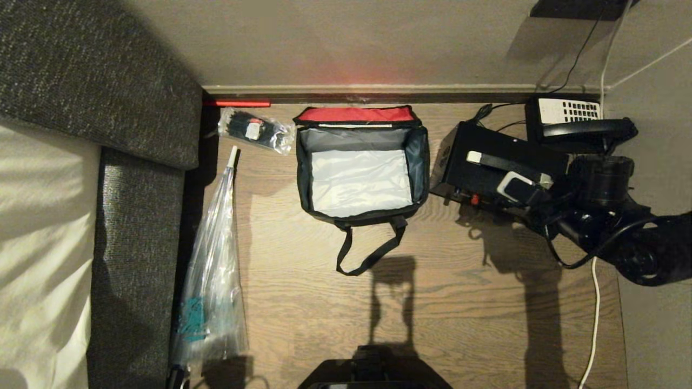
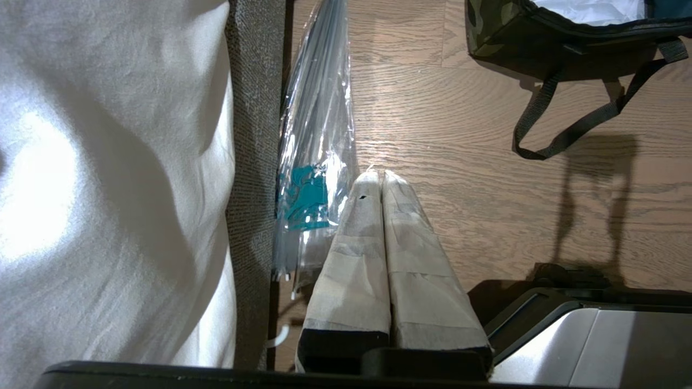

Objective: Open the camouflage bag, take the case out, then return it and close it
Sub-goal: Grip the handle again

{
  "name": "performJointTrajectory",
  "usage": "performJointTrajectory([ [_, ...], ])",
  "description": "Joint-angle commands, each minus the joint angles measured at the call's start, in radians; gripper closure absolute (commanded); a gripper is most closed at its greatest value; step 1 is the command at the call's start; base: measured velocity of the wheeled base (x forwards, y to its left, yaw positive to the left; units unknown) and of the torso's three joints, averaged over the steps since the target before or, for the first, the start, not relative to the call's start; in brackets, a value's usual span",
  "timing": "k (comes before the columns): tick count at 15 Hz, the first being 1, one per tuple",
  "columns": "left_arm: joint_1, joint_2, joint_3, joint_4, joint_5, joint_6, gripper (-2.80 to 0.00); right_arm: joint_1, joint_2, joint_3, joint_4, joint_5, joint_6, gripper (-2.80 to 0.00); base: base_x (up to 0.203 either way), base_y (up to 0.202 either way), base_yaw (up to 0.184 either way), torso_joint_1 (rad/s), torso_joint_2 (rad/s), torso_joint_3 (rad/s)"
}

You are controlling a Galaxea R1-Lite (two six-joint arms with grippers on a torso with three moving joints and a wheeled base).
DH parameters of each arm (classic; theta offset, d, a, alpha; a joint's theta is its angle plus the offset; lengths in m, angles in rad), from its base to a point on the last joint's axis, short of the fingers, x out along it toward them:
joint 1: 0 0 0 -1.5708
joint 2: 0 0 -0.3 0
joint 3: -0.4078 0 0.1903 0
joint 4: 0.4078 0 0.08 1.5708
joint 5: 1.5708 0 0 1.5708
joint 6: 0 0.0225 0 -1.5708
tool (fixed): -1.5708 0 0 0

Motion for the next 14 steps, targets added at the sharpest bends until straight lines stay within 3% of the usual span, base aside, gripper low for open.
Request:
performJointTrajectory([
  [1, 0.0, 0.001, 0.0, 0.0, 0.0, 0.0, 0.0, 0.021, 0.042, 0.004, -0.063, -0.02, 0.007, -2.8, 0.0, 0.0, 0.0, 0.0, 0.0, 0.0],
  [6, 0.0, 0.001, 0.0, -0.001, 0.0, 0.0, 0.0, 0.033, 0.113, 0.027, -0.325, -0.014, 0.008, -2.8, 0.0, 0.0, 0.0, 0.0, 0.0, 0.0],
  [9, 0.0, 0.001, 0.0, 0.0, 0.0, 0.0, 0.0, 0.042, 0.163, 0.054, -0.6, 0.004, -0.112, -2.8, 0.0, 0.0, 0.0, 0.0, 0.0, 0.0],
  [10, 0.0, 0.001, 0.0, 0.0, 0.0, 0.0, 0.0, 0.042, 0.168, 0.071, -0.662, 0.02, -0.189, -2.8, 0.0, 0.0, 0.0, 0.0, 0.0, 0.0],
  [12, 0.0, 0.001, 0.0, 0.0, 0.0, 0.0, 0.0, 0.039, 0.167, 0.098, -0.701, 0.038, -0.289, -2.8, 0.0, 0.0, 0.0, 0.0, 0.0, 0.0],
  [14, 0.0, 0.001, 0.001, -0.001, 0.0, 0.0, 0.0, 0.04, 0.186, 0.118, -0.701, 0.038, -0.332, -2.8, 0.0, 0.0, 0.0, 0.0, 0.0, 0.0],
])
